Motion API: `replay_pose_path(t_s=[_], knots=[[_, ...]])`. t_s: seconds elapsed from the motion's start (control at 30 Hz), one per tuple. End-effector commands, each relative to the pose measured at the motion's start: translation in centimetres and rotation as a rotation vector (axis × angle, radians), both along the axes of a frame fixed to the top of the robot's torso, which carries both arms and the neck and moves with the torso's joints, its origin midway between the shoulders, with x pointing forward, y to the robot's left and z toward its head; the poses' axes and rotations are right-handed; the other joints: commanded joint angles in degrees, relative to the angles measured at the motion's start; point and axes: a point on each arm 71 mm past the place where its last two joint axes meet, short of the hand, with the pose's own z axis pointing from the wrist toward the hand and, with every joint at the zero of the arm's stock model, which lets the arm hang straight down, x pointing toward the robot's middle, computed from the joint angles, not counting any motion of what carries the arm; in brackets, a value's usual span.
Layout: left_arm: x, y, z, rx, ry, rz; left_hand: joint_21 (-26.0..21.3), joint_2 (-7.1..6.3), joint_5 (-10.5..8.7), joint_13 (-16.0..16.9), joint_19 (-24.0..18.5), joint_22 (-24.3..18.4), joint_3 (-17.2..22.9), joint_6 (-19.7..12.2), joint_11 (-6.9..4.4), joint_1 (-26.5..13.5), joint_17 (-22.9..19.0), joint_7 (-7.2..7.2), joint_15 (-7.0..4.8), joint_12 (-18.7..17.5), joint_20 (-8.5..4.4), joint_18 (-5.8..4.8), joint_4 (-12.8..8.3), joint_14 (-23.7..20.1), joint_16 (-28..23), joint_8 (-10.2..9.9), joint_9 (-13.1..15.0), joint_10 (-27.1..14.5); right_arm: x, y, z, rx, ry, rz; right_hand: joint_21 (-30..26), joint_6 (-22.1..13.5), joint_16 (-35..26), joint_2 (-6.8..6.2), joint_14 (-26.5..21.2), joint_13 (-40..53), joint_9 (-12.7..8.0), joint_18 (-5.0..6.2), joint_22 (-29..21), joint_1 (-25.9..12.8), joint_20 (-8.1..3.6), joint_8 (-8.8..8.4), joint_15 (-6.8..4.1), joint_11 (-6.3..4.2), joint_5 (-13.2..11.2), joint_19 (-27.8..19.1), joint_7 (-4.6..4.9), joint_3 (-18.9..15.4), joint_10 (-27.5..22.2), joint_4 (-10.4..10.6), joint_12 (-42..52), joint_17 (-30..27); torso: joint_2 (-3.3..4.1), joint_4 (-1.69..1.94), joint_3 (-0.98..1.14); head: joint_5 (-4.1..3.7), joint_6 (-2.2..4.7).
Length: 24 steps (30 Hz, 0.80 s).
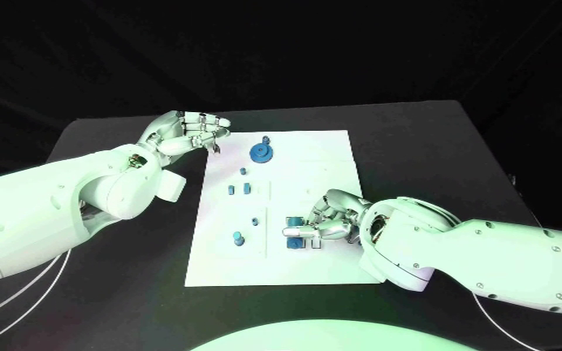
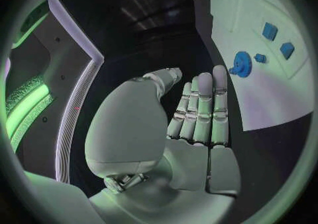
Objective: Assemble the parts on the task board
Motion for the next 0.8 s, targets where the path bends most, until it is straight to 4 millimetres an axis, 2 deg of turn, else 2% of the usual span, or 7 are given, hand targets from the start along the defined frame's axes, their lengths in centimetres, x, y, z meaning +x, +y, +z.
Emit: replay_pose_path(t_s=[0.03, 0.13, 0.23, 0.27, 0.37, 0.5, 0.8], knots=[[0.0, -0.2, 0.1, -0.011, -0.001, -0.015, -0.3, 0.37, 0.27, -0.1, 0.2, -0.1, -0.2, -0.2, 0.09, 0.4, -0.1, -0.07, 0.0, 0.2, 0.27, 0.36, 0.1, -0.3, 0.2, 0.0, 0.0, -0.3, -0.2, 0.0, 0.2, 0.003, -0.028, 0.022, 0.1, -0.5, -0.2, 1.05, 5.8, 7.7, 0.1, -0.26, 12.5, 0.2, -0.01, 0.34, 0.08, 0.16, 0.0, 4.2, -0.12, 0.6, 1.0, -0.1, -0.2, 13.5, -0.01, 0.01, 0.01, -0.08, 0.05], [0.0, -0.2, 0.1, -0.011, -0.001, -0.015, -0.3, 0.37, 0.27, -0.1, 0.2, -0.1, -0.2, -0.2, 0.09, 0.4, -0.1, -0.07, 0.0, 0.2, 0.27, 0.36, 0.1, -0.3, 0.2, 0.0, 0.0, -0.3, -0.5, 0.0, 0.4, 0.039, -0.03, 0.046, 0.8, -0.4, 0.0, 5.28, 5.9, 8.2, 0.1, -0.38, 12.7, 3.7, 0.02, 0.83, 0.04, 0.09, 2.3, 4.3, -0.21, 3.3, 1.4, -0.3, 0.3, 13.8, 0.0, 0.03, -0.02, -0.1, 0.11], [0.0, -0.2, 0.1, -0.011, -0.001, -0.015, -0.3, 0.37, 0.27, -0.1, 0.2, -0.1, -0.2, -0.2, 0.09, 0.4, -0.1, -0.07, 0.0, 0.2, 0.27, 0.36, 0.1, -0.3, 0.2, 0.0, 0.0, -0.3, -0.9, -0.2, 0.7, 0.065, -0.036, 0.069, 1.5, -0.4, 0.1, 7.26, 6.0, 8.7, 0.0, -0.49, 12.8, 9.4, -0.09, 1.18, -0.04, -0.06, 5.7, 4.5, -0.33, 4.6, 1.8, -0.7, 0.8, 14.1, -0.03, 0.01, -0.05, -0.09, 0.22], [0.0, -0.2, 0.1, -0.01, -0.001, -0.014, -0.3, 0.37, 0.27, -0.1, 0.2, -0.1, -0.2, -0.2, 0.09, 0.4, -0.1, -0.07, 0.0, 0.2, 0.27, 0.36, 0.1, -0.3, 0.2, 0.0, 0.0, -0.3, -1.0, -0.2, 0.8, 0.075, -0.039, 0.079, 1.9, -0.3, 0.3, 7.46, 6.0, 9.0, 0.0, -0.56, 13.0, 12.7, -0.17, 1.42, -0.12, -0.16, 6.5, 4.6, -0.47, 5.0, 2.0, -0.8, 1.1, 14.3, -0.04, -0.01, -0.05, -0.08, 0.24], [0.0, -0.2, 0.1, -0.01, 0.0, -0.014, -0.3, 0.37, 0.27, -0.1, 0.2, -0.1, -0.2, -0.2, 0.09, 0.4, -0.1, -0.07, 0.0, 0.2, 0.27, 0.36, 0.1, -0.3, 0.2, 0.0, 0.0, -0.3, -1.2, -0.4, 1.0, 0.091, -0.046, 0.096, 2.2, -0.2, 0.3, 7.31, 6.0, 9.3, -0.1, -0.62, 13.0, 16.2, -0.24, 1.6, -0.26, -0.28, 5.3, 4.6, -0.6, 6.0, 2.1, -1.0, 1.3, 14.5, -0.05, -0.01, -0.06, -0.06, 0.25], [0.0, -0.2, 0.1, -0.01, 0.0, -0.014, -0.3, 0.37, 0.27, -0.1, 0.2, -0.1, -0.2, -0.2, 0.09, 0.4, -0.1, -0.07, 0.0, 0.2, 0.27, 0.36, 0.1, -0.3, 0.2, 0.0, 0.0, -0.3, -1.4, -0.5, 1.1, 0.1, -0.05, 0.109, 2.8, 0.2, 0.4, 6.55, 6.1, 9.6, -0.6, -0.71, 13.1, 20.5, -0.38, 1.66, -0.42, -0.48, 6.8, 4.7, -0.83, 7.8, 2.4, -1.1, 1.7, 14.7, -0.04, 0.03, -0.04, -0.03, 0.23], [0.0, -0.2, 0.0, -0.01, 0.002, -0.015, -0.3, 0.49, 0.31, -0.1, 0.2, -0.1, -0.1, -0.3, 0.1, 0.4, -0.1, -0.06, -0.01, 0.3, 0.26, 0.36, 0.2, -0.3, 0.2, 0.0, 0.0, -0.4, -1.4, -0.5, 0.8, 0.083, -0.055, 0.111, 3.4, 1.0, 0.6, 5.9, 6.1, 9.9, -0.9, -0.81, 13.3, 22.1, -0.56, 1.84, -0.62, -0.74, 8.7, 4.8, -1.13, 9.4, 2.6, -0.7, 2.0, 14.9, 0.02, 0.04, -0.05, 0.0, 0.26]])
